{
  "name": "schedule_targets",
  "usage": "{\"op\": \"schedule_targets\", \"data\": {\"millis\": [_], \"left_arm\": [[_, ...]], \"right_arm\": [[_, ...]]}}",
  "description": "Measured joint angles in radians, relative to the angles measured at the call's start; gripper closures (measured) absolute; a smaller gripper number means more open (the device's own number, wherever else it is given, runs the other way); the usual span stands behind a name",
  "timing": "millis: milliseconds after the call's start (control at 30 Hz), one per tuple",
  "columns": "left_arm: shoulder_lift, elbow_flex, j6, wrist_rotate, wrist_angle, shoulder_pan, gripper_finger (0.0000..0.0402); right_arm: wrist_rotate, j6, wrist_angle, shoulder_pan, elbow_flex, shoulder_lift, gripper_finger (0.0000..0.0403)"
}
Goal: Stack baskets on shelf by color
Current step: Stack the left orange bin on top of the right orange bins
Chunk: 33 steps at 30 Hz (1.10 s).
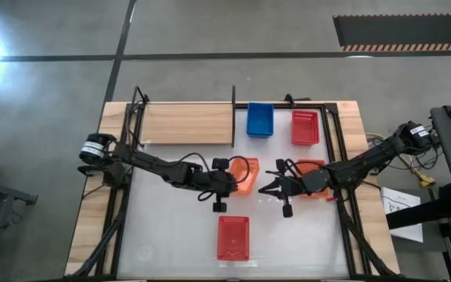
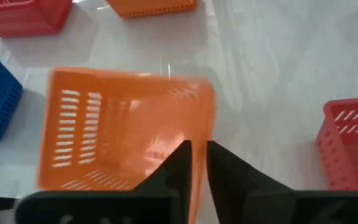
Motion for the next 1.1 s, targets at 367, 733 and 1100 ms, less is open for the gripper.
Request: {"op": "schedule_targets", "data": {"millis": [367, 733, 1100], "left_arm": [[-0.060, -0.044, 0.068, 0.000, 0.019, -0.005, 0.0307], [-0.305, -0.470, 0.058, 0.004, 0.688, -0.015, 0.0368], [-0.452, -0.811, 0.115, 0.040, 1.122, 0.024, 0.0401]], "right_arm": [[-0.010, 0.018, -0.001, 0.002, -0.002, 0.000, 0.0394], [0.061, 0.045, -0.002, 0.001, -0.002, 0.001, 0.0371], [0.209, 0.150, -0.195, -0.007, 0.110, 0.056, 0.0276]]}}
